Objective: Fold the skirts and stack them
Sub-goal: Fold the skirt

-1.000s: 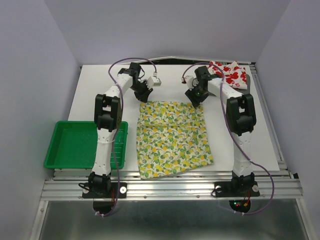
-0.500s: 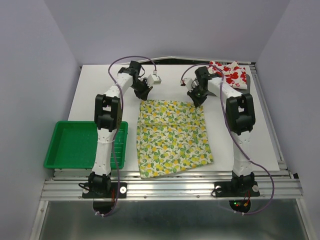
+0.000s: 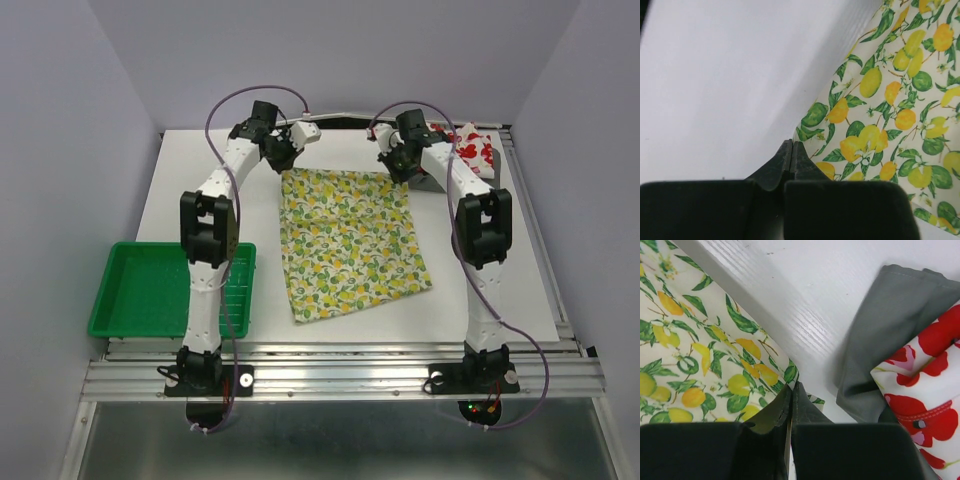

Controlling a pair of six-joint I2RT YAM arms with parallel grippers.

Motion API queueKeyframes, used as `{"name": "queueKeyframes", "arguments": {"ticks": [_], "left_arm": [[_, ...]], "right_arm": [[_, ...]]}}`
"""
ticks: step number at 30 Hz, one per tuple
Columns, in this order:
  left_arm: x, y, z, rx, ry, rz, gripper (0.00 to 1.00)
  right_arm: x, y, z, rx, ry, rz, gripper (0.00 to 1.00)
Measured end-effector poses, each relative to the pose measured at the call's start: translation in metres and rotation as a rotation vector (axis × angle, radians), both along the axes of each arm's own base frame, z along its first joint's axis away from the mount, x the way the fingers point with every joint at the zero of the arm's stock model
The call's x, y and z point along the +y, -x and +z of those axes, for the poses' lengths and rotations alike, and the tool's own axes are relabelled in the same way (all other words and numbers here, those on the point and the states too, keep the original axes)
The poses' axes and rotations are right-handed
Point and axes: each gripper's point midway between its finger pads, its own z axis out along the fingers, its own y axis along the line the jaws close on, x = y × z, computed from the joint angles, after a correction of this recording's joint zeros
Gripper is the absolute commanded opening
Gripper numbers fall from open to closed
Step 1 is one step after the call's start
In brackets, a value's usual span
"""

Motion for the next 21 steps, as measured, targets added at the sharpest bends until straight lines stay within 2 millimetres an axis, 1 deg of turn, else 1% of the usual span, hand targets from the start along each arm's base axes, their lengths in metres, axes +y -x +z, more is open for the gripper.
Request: {"name": "queueKeyframes", "arguments": {"ticks": [2,3,4,6,7,8,9,11,13,14,16,19,20,21], "left_arm": [[0.001,0.004,0.024,-0.048,0.011,-0.003,0.00],[0.001,0.009,0.042,-0.076,0.021,-0.007,0.00],[0.001,0.015,0.058,-0.103,0.031,-0.015,0.00],[0.001,0.027,0.082,-0.136,0.043,-0.028,0.00],[0.000,0.037,0.099,-0.161,0.052,-0.042,0.00],[-0.001,0.044,0.111,-0.185,0.057,-0.055,0.00],[-0.001,0.053,0.118,-0.193,0.060,-0.065,0.00],[0.000,0.073,0.123,-0.198,0.057,-0.082,0.00],[0.004,0.097,0.115,-0.172,0.046,-0.101,0.00],[0.004,0.103,0.114,-0.169,0.042,-0.106,0.00],[0.007,0.124,0.096,-0.137,0.028,-0.121,0.00],[0.011,0.160,0.059,-0.051,0.001,-0.144,0.00],[0.010,0.166,0.052,-0.036,-0.004,-0.149,0.00],[0.011,0.180,0.036,-0.004,-0.015,-0.158,0.00]], "right_arm": [[-0.001,0.001,0.007,-0.020,-0.010,-0.012,0.01],[-0.001,0.004,0.009,-0.027,-0.016,-0.013,0.01],[0.000,0.011,0.017,-0.037,-0.026,-0.011,0.01],[0.001,0.023,0.030,-0.048,-0.044,-0.002,0.01],[0.001,0.027,0.036,-0.056,-0.052,0.003,0.01],[0.001,0.032,0.045,-0.072,-0.061,0.009,0.01],[0.001,0.035,0.052,-0.084,-0.067,0.014,0.01],[0.001,0.041,0.066,-0.112,-0.079,0.024,0.01],[0.002,0.054,0.072,-0.112,-0.096,0.040,0.01],[0.002,0.057,0.073,-0.109,-0.101,0.047,0.01],[0.003,0.069,0.068,-0.086,-0.113,0.060,0.01],[0.007,0.093,0.043,-0.006,-0.125,0.084,0.01],[0.008,0.099,0.035,0.018,-0.124,0.089,0.01],[0.009,0.110,0.021,0.055,-0.120,0.095,0.01]]}}
